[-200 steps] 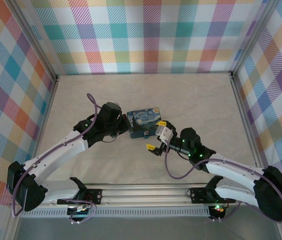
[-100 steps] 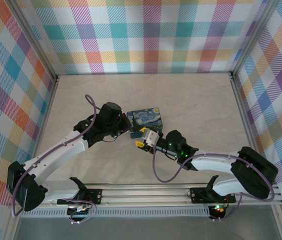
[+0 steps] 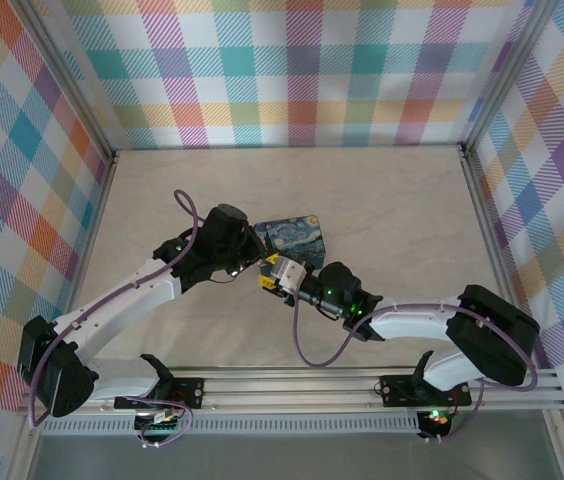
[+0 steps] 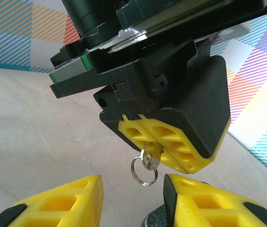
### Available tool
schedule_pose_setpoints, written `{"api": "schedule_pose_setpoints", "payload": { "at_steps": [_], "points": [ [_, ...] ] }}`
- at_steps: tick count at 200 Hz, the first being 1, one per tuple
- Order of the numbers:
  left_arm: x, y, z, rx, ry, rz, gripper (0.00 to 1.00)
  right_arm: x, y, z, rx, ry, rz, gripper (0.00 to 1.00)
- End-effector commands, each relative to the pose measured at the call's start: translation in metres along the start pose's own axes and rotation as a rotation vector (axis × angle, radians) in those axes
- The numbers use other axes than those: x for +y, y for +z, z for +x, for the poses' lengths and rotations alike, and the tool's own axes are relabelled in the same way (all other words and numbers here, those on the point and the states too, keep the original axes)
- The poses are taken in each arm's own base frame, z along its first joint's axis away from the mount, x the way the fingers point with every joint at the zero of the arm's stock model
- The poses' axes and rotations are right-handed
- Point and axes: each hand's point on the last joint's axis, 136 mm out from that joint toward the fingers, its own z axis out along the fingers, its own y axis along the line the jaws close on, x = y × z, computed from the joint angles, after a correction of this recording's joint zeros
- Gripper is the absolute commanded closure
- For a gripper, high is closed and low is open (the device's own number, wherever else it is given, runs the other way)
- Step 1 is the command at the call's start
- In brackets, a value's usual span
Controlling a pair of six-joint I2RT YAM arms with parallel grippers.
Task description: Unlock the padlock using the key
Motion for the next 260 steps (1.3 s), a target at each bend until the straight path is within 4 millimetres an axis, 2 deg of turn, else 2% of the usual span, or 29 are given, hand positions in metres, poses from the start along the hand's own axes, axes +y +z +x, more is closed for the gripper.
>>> {"api": "schedule_pose_setpoints", "payload": {
  "at_steps": [1, 85, 153, 234, 260],
  "points": [
    [-0.003, 0.001, 0.005, 0.011, 0.006, 0.008, 1.00, -0.006, 0.006, -0.023, -0.068, -0.008, 0.028, 0.64],
    [0.001, 0.004, 0.008, 0.020, 0.006, -0.005, 1.00, -0.011, 0.010, -0.030, -0.076, -0.019, 0.053, 0.70],
    [-0.001, 0.006, 0.009, 0.026, 0.005, -0.002, 1.00, -0.012, 0.012, -0.020, -0.041, -0.015, 0.070, 0.87],
    [-0.002, 0.005, 0.009, 0.025, 0.001, 0.004, 1.00, -0.012, 0.017, -0.002, 0.022, -0.020, 0.082, 0.86],
    [-0.003, 0.005, 0.010, 0.028, 0.004, 0.006, 1.00, -0.013, 0.017, 0.000, 0.032, -0.022, 0.093, 0.97]
  ]
}}
